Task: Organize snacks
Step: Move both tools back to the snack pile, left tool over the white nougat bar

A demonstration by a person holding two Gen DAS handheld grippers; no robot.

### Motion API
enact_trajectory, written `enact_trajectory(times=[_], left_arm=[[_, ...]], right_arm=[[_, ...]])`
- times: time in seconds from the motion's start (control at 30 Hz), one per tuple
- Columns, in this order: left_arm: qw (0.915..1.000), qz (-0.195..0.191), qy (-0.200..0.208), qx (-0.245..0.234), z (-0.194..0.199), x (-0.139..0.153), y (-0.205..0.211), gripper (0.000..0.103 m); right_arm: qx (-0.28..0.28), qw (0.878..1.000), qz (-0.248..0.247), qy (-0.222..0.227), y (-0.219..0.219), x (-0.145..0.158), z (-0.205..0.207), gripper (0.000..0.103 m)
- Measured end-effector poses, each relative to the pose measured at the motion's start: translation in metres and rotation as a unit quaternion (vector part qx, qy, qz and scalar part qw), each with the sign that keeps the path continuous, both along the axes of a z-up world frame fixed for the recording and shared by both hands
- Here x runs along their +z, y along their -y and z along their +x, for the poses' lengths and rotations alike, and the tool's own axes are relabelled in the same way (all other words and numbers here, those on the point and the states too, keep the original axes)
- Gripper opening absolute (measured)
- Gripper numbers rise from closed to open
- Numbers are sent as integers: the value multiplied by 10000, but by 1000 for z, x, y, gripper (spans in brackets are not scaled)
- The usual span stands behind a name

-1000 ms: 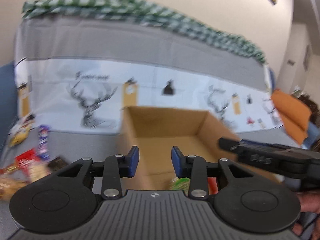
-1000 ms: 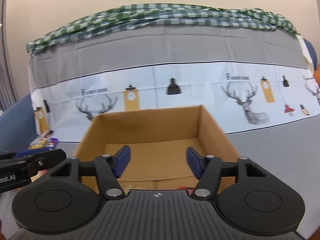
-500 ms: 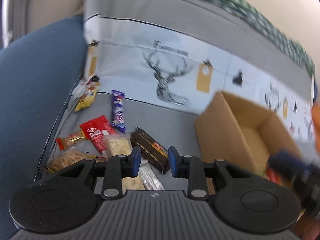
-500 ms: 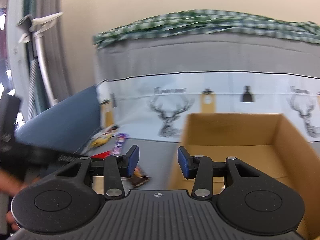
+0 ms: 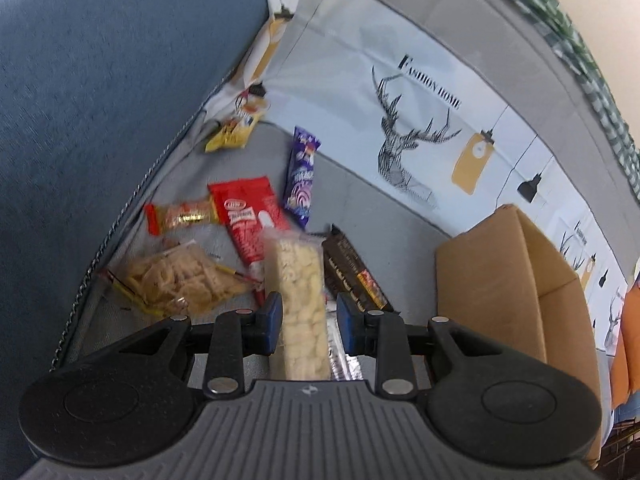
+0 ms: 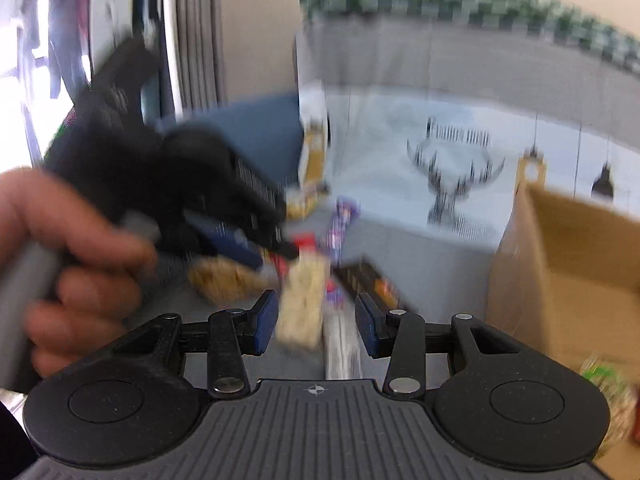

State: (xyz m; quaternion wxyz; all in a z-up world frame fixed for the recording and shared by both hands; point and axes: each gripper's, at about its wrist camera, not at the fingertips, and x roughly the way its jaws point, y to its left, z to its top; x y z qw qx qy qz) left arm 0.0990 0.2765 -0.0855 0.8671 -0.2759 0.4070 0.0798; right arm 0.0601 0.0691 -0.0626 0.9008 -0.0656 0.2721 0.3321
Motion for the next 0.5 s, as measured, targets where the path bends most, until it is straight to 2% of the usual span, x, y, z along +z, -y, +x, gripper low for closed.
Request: enact_trajectory(times=[0.07,0.13,0.27,0.3,0.4,0.5], left_arm=[[9998,94,-142,-59,4,-5,2,34],[9993,125,-310,-136,8,-11,3,37],[9977,344,-541,-221,19,-19,10,56],[9972,399,-581,-244,22,-21,13,58],[9952,562,-754,-288,31,-27,20,58],[9937,626,-874,-312,39,-32,26,58]], right_arm=[[-56,9997,-10,-238,-3,-12,7,45],[-199,9984,-228,-477,-6,-25,16,45],[-372,9935,-395,-1004,-8,-46,30,51],[-389,9920,-483,-1103,-8,-50,33,51],[-385,9883,-634,-1336,-11,-62,38,51],[-333,9887,-698,-1288,-12,-63,35,51]])
